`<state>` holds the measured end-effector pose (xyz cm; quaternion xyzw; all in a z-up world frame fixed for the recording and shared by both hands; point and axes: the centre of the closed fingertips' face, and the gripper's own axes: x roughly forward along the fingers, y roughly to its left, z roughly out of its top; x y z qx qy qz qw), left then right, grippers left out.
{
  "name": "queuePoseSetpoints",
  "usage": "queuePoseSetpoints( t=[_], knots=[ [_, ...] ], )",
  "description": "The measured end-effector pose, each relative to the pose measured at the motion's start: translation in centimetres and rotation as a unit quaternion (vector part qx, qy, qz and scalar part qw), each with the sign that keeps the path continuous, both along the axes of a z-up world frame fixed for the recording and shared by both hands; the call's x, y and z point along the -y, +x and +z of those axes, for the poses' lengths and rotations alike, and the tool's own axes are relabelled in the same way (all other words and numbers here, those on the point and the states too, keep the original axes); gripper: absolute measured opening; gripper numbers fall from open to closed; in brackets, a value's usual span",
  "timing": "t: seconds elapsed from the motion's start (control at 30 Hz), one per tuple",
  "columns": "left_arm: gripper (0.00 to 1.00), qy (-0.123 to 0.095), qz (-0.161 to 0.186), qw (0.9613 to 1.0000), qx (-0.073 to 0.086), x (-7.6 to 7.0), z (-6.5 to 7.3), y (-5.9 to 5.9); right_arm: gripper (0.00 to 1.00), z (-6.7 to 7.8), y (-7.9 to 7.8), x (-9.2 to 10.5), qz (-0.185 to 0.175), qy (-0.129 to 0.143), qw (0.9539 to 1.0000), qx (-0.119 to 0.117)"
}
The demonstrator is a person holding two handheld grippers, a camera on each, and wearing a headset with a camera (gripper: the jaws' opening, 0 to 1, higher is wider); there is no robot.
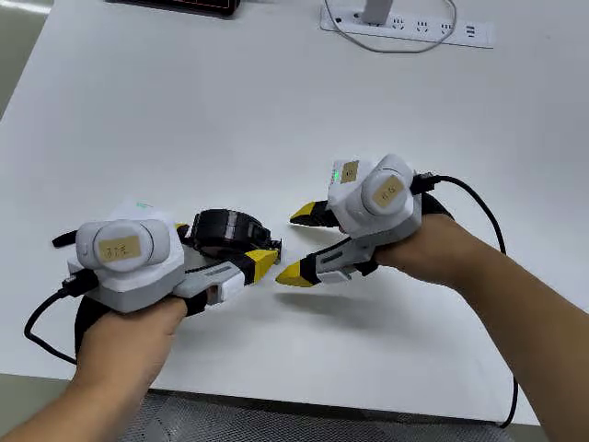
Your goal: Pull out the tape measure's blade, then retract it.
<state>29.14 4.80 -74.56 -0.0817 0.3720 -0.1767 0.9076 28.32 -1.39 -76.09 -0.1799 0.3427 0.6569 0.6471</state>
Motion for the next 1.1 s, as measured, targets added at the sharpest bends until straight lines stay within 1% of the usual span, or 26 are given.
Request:
queuePoseSetpoints(
  t=[0.1,0.17,0.2,0.33,0.4,0.47,0.53,0.63,0.7,0.83,1.1],
  knots=[
    [0.8,-0.002,-0.006,1.0,0.004,0.1,0.1,0.0,0.52,0.2,0.1,0.0,-0.005,0.005,1.0,0.002],
    [0.81,0.003,-0.01,0.9999,0.005,0.0,0.1,-0.1,0.53,0.2,0.2,0.0,-0.006,0.007,1.0,0.001],
    [0.81,0.002,-0.012,0.9999,0.007,0.0,0.2,-0.1,0.53,0.2,0.1,0.0,-0.007,0.007,0.9999,-0.001],
    [0.83,0.0,-0.016,0.9998,0.009,0.1,0.2,-0.1,0.54,0.3,0.2,0.0,-0.009,0.007,0.9999,0.003],
    [0.85,0.003,-0.02,0.9998,0.009,0.1,0.2,-0.2,0.55,0.4,0.1,0.1,-0.011,0.006,0.9999,0.001],
    [0.86,0.004,-0.023,0.9997,0.005,0.2,0.1,-0.3,0.58,0.5,0.2,0.3,-0.017,0.008,0.9998,0.004],
    [0.87,0.007,-0.024,0.9997,0.004,0.1,0.1,-0.4,0.59,0.6,0.1,0.4,-0.022,0.01,0.9997,-0.002],
    [0.89,0.007,-0.028,0.9995,0.011,0.0,0.2,-0.4,0.6,0.8,0.0,0.8,-0.029,0.01,0.9995,-0.001],
    [0.9,0.006,-0.031,0.9994,0.011,0.0,0.3,-0.5,0.62,0.9,-0.1,1.0,-0.032,0.01,0.9994,0.001],
    [0.91,0.005,-0.036,0.9992,0.016,-0.1,0.5,-0.6,0.64,1.1,-0.1,1.5,-0.042,0.01,0.9991,0.003],
    [0.92,0.012,-0.054,0.9982,0.025,-0.3,0.8,-0.9,0.69,1.7,-0.2,2.2,-0.061,0.015,0.998,0.003]
  ],
)
